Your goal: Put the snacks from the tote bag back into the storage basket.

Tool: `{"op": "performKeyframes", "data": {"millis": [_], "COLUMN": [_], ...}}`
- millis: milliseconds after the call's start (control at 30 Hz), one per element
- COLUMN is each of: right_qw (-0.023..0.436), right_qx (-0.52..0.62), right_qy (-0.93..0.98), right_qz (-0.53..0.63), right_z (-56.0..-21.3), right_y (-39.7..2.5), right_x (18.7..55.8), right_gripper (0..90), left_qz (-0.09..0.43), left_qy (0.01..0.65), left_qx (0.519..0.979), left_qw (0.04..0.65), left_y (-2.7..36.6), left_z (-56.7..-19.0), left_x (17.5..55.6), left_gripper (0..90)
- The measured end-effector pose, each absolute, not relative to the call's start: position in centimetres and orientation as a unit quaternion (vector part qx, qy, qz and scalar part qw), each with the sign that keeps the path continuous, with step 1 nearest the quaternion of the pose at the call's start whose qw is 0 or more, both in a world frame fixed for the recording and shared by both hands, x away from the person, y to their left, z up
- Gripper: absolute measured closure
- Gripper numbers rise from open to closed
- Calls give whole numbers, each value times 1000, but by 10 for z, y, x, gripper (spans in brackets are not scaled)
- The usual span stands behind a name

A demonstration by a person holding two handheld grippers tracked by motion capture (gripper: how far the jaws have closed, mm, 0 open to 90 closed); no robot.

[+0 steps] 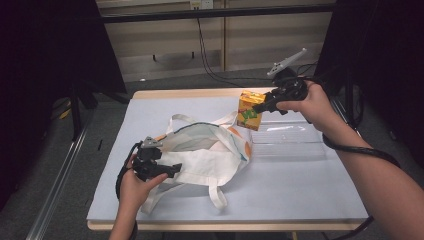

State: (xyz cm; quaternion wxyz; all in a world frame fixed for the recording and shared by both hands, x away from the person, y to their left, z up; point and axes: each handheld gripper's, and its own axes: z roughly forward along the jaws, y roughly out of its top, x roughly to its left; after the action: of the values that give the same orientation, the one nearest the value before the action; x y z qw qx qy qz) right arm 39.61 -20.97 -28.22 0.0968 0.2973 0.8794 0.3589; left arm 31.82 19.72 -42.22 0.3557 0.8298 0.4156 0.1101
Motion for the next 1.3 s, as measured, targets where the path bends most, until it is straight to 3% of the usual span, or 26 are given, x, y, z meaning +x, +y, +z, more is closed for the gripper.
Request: {"op": "performKeyframes", "data": {"millis": [1300], "right_qw": [83], "right_qx": [311], "right_qy": [886], "right_qz": [334], "right_z": [-316], "right_y": [-255], "right_x": [392], "right_gripper": [509], "left_qz": [113], "left_qy": [416], "left_qx": [830], "left_qw": [352], "left_y": [197], "left_z": [-421], "left_x": [317], "left_gripper": [133]}}
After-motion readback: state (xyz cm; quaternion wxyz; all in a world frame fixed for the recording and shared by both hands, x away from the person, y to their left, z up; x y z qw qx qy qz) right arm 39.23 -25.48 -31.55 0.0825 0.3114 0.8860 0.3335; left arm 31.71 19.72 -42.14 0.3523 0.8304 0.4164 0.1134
